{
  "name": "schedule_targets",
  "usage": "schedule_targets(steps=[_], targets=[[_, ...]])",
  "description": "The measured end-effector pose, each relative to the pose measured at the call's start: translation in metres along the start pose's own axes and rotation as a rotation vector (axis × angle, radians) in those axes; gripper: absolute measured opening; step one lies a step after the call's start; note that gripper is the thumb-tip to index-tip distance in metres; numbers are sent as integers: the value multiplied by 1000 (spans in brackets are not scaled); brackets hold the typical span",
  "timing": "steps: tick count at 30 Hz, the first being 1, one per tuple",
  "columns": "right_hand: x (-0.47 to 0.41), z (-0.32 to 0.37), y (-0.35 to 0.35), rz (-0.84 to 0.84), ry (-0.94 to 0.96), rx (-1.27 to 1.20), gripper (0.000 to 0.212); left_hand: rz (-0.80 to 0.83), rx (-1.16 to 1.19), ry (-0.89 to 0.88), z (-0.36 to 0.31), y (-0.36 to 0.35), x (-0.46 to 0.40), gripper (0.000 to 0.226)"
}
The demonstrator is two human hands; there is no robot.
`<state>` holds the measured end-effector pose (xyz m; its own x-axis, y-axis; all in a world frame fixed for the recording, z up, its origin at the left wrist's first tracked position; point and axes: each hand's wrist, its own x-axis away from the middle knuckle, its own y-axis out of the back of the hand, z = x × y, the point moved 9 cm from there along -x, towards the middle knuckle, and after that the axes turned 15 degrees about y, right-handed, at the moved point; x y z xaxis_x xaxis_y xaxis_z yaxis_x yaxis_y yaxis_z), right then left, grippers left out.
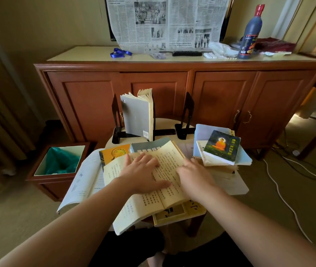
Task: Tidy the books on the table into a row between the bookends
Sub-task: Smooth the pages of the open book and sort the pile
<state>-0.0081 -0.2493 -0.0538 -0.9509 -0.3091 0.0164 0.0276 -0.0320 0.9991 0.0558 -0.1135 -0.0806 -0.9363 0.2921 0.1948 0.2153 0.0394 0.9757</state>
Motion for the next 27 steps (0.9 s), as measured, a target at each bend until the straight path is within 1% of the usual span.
schedule_targets(steps=[2,5,9,14,20,22,24,25,27], targets=[[-4,1,-15,-32,60,-130,31,-18,-27,28,3,0,0,114],[-8,-1,-35,-53,110,-222,42,-17,-46,48,3,0,-1,122],[-21,-3,-42,-52,159,-214,53,11,-10,70,3,-6,-5,133],[-60,-5,-44,31,164,-206,57,37,-60,81,2,-8,-9,149],[-92,-8,-47,47,146,-222,56,92,-125,90,-4,-9,-12,151],[-84,-8,-49,74,171,-187,58,117,-153,91,-7,-9,-13,151],[-67,-4,-50,115,223,-143,71,125,-182,94,-9,-8,-15,152],[-56,-3,-51,120,236,-144,72,120,-191,95,-9,-7,-16,153],[-32,-2,-50,102,243,-163,63,110,-200,95,-10,-7,-18,154]])
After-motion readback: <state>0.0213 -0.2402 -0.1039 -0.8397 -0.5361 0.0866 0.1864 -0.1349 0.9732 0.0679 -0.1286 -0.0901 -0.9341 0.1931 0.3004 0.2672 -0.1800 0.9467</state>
